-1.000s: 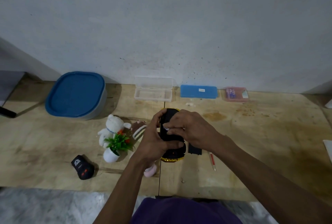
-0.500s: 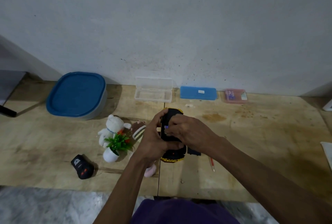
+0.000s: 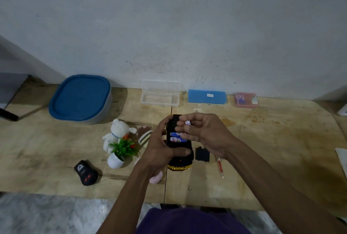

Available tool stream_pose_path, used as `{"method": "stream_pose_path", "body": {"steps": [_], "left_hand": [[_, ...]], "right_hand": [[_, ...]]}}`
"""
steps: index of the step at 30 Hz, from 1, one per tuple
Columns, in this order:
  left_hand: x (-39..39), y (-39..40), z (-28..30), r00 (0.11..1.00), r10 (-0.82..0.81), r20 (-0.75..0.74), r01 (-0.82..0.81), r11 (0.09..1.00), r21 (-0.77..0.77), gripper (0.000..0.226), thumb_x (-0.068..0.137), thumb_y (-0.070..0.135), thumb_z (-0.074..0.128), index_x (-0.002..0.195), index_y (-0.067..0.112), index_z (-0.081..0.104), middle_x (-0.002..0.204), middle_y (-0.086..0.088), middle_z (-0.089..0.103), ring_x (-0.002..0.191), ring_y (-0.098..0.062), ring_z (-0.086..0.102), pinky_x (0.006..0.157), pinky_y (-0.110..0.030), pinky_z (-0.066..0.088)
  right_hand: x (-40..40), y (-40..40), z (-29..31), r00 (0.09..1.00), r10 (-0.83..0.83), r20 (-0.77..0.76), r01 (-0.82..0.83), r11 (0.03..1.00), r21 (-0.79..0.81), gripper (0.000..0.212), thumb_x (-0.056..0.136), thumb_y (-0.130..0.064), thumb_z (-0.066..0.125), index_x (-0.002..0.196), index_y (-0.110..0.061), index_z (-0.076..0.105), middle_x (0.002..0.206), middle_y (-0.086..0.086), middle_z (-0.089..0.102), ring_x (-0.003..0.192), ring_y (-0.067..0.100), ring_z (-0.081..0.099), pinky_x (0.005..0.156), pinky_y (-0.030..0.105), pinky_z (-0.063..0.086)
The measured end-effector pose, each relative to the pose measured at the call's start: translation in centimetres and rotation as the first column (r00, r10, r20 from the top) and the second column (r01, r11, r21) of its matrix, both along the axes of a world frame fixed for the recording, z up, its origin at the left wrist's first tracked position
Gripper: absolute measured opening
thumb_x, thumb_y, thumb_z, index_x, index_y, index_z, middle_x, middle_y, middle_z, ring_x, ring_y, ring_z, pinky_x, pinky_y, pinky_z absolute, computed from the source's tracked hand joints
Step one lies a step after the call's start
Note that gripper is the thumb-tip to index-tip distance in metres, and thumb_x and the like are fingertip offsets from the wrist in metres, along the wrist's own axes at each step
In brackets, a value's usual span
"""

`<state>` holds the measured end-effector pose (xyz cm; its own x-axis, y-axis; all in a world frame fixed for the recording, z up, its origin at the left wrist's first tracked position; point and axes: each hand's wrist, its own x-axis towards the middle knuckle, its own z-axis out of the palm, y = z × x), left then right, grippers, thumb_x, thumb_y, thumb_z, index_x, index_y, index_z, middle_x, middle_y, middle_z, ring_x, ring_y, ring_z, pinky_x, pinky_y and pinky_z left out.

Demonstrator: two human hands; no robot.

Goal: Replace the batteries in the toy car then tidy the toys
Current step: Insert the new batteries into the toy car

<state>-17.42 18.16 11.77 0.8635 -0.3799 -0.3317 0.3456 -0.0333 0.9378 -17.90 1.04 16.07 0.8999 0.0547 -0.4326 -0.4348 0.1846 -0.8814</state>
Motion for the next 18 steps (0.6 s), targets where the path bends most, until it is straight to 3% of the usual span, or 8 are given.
{"method": "stream_pose_path", "body": {"steps": [3, 5, 8, 12, 16, 18], "left_hand": [[-0.2, -0.1, 0.4, 1.000, -0.002, 0.001, 0.002, 1.000, 0.010, 0.104, 0.064, -0.022, 0.081, 0.148, 0.023, 0.040, 0.124, 0.007, 0.056, 0.086, -0.001, 0.073, 0.065, -0.020, 0.058], [-0.2, -0.1, 0.5, 1.000, -0.006, -0.003, 0.006, 1.000, 0.013, 0.103, 0.064, -0.023, 0.080, 0.148, 0.022, 0.040, 0.122, 0.008, 0.054, 0.083, 0.001, 0.073, 0.063, -0.020, 0.058], [-0.3, 0.0, 0.5, 1.000, -0.008, -0.006, 0.008, 1.000, 0.012, 0.103, 0.064, -0.022, 0.081, 0.147, 0.024, 0.040, 0.122, 0.007, 0.056, 0.084, -0.003, 0.074, 0.064, -0.024, 0.060], [-0.5, 0.2, 0.5, 1.000, -0.006, -0.015, 0.006, 1.000, -0.006, 0.107, 0.062, -0.022, 0.083, 0.146, 0.029, 0.042, 0.130, -0.003, 0.056, 0.092, -0.016, 0.075, 0.070, -0.031, 0.061], [-0.5, 0.4, 0.4, 1.000, 0.003, -0.010, -0.003, 1.000, -0.028, 0.112, 0.059, -0.021, 0.085, 0.146, 0.035, 0.041, 0.135, -0.010, 0.054, 0.101, -0.027, 0.073, 0.076, -0.037, 0.061], [-0.6, 0.4, 0.7, 1.000, 0.005, -0.005, -0.005, 0.999, -0.032, 0.113, 0.060, -0.023, 0.083, 0.147, 0.034, 0.040, 0.135, -0.009, 0.055, 0.100, -0.025, 0.073, 0.076, -0.035, 0.061]], "right_hand": [[-0.6, -0.3, 0.1, 0.997, -0.067, -0.027, 0.067, 0.998, 0.021, 0.027, 0.094, -0.004, 0.064, 0.121, -0.009, 0.064, 0.112, 0.008, 0.075, 0.097, 0.024, 0.075, 0.056, 0.030, 0.061], [-0.7, -0.4, 0.2, 0.994, -0.107, -0.037, 0.106, 0.994, -0.019, 0.025, 0.095, -0.011, 0.065, 0.120, -0.013, 0.063, 0.110, 0.007, 0.076, 0.084, 0.022, 0.076, 0.052, 0.029, 0.058], [-0.8, -0.5, 0.3, 0.987, -0.156, -0.048, 0.151, 0.985, -0.081, 0.022, 0.094, -0.013, 0.067, 0.115, -0.006, 0.064, 0.105, 0.014, 0.075, 0.071, 0.021, 0.074, 0.056, 0.026, 0.058], [-1.4, -0.6, 0.4, 0.993, -0.118, -0.017, 0.115, 0.986, -0.117, 0.024, 0.096, -0.009, 0.064, 0.119, -0.008, 0.065, 0.109, 0.012, 0.072, 0.092, 0.018, 0.076, 0.078, 0.030, 0.062], [-1.9, -0.2, 0.3, 0.982, -0.127, 0.139, 0.164, 0.940, -0.300, 0.018, 0.092, -0.015, 0.071, 0.110, -0.017, 0.070, 0.096, 0.001, 0.078, 0.088, 0.004, 0.073, 0.066, 0.014, 0.056], [-2.3, 0.3, 0.1, 0.971, -0.154, 0.181, 0.205, 0.928, -0.310, 0.016, 0.088, -0.016, 0.076, 0.103, -0.017, 0.072, 0.088, -0.002, 0.079, 0.084, 0.003, 0.073, 0.066, 0.014, 0.055]]}}
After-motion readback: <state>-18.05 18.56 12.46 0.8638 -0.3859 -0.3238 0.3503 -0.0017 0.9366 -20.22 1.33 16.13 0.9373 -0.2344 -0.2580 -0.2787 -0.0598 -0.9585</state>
